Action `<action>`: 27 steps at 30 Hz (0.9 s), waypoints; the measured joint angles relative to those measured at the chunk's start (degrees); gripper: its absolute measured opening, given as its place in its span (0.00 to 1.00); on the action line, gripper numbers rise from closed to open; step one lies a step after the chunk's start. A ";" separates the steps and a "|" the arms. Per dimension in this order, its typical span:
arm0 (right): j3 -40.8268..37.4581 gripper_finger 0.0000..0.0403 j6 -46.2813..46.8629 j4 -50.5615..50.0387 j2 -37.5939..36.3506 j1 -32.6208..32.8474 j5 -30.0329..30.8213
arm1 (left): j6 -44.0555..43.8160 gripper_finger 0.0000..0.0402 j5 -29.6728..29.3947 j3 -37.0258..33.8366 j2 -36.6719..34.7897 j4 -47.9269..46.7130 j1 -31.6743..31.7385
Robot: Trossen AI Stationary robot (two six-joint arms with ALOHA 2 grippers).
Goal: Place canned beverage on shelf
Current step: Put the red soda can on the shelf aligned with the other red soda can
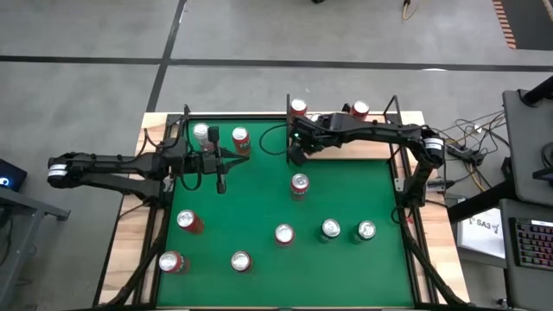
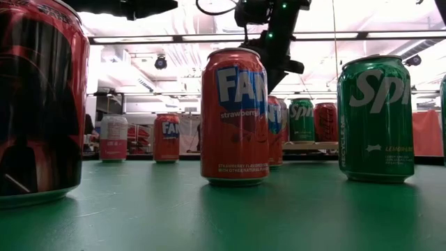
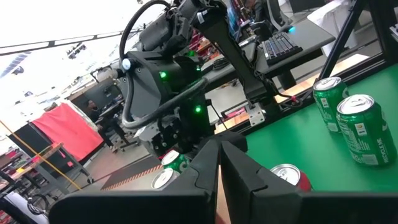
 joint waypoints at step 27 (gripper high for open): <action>0.00 0.02 -3.01 3.33 0.50 -1.73 3.20 | 0.44 0.00 0.00 0.00 0.00 0.00 0.00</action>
